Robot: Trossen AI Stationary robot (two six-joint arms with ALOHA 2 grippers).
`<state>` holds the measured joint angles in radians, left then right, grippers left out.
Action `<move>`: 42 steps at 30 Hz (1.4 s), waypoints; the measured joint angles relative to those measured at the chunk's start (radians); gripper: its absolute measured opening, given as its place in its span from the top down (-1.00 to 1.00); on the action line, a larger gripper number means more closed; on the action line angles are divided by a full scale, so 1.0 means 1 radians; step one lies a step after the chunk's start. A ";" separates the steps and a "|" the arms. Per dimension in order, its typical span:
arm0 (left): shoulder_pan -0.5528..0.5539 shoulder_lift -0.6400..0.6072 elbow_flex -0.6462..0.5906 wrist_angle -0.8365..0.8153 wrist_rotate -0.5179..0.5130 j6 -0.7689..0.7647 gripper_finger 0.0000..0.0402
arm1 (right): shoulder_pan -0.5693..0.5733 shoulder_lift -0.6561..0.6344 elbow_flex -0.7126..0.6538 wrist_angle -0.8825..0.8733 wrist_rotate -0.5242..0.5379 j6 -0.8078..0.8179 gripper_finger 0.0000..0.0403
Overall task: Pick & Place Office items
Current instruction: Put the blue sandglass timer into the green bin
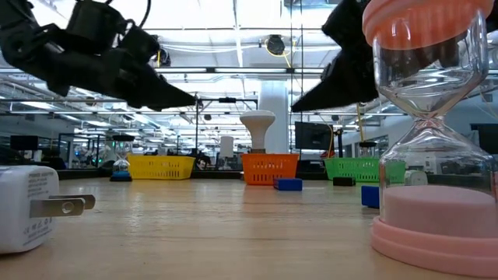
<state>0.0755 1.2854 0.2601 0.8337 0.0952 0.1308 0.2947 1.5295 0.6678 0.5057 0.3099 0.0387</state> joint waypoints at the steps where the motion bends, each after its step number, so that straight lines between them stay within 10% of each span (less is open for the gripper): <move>1: -0.017 0.000 -0.008 0.023 -0.004 0.009 0.62 | 0.000 0.000 0.000 0.013 0.000 -0.025 0.99; 15: -0.110 -0.098 -0.053 0.028 -0.301 -0.143 0.62 | -0.006 0.000 0.000 0.074 0.001 0.053 0.99; 23: -0.012 -0.473 0.084 -0.729 -0.357 -0.269 0.62 | -0.006 0.000 0.000 0.074 0.001 0.054 0.99; 31: 0.111 -0.536 0.349 -1.396 -0.443 -0.442 0.62 | -0.006 0.000 0.000 0.073 0.002 0.054 0.99; 42: 0.424 -0.367 0.430 -1.519 -0.259 -0.341 0.20 | -0.005 0.000 0.000 0.066 0.000 0.055 0.99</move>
<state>0.4993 0.9188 0.6899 -0.6857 -0.1637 -0.2099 0.2893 1.5295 0.6678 0.5713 0.3099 0.0933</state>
